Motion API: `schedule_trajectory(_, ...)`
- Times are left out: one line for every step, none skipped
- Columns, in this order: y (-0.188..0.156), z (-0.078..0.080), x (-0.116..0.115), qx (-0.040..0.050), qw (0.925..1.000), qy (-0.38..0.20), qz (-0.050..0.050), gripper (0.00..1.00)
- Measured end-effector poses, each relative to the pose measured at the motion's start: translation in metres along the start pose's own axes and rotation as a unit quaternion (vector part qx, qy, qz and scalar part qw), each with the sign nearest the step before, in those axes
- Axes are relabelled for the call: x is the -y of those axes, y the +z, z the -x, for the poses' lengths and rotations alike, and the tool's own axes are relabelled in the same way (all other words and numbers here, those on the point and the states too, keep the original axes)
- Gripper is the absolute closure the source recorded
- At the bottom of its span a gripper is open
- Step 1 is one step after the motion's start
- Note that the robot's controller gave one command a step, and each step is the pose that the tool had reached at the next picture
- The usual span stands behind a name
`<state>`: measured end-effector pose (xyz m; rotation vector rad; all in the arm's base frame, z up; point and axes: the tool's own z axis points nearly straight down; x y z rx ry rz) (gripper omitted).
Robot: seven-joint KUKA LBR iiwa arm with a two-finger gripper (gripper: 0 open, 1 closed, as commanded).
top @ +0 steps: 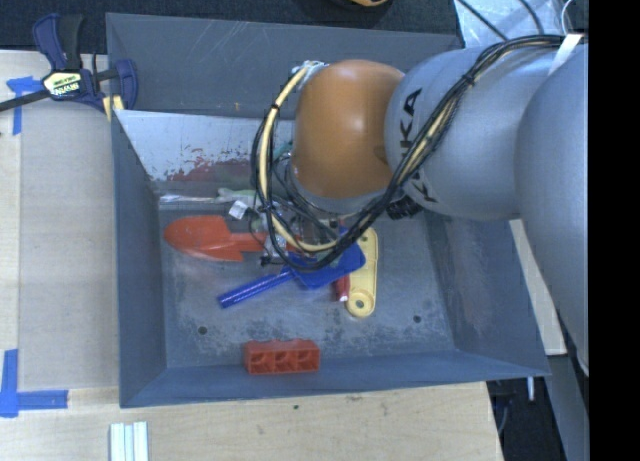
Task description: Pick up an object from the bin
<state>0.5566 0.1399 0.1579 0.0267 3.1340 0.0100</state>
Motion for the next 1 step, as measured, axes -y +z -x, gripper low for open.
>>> schedule_trajectory(-0.0077, 0.0007, 0.0000, 0.0009, 1.0000, 0.000, 0.000, 1.00)
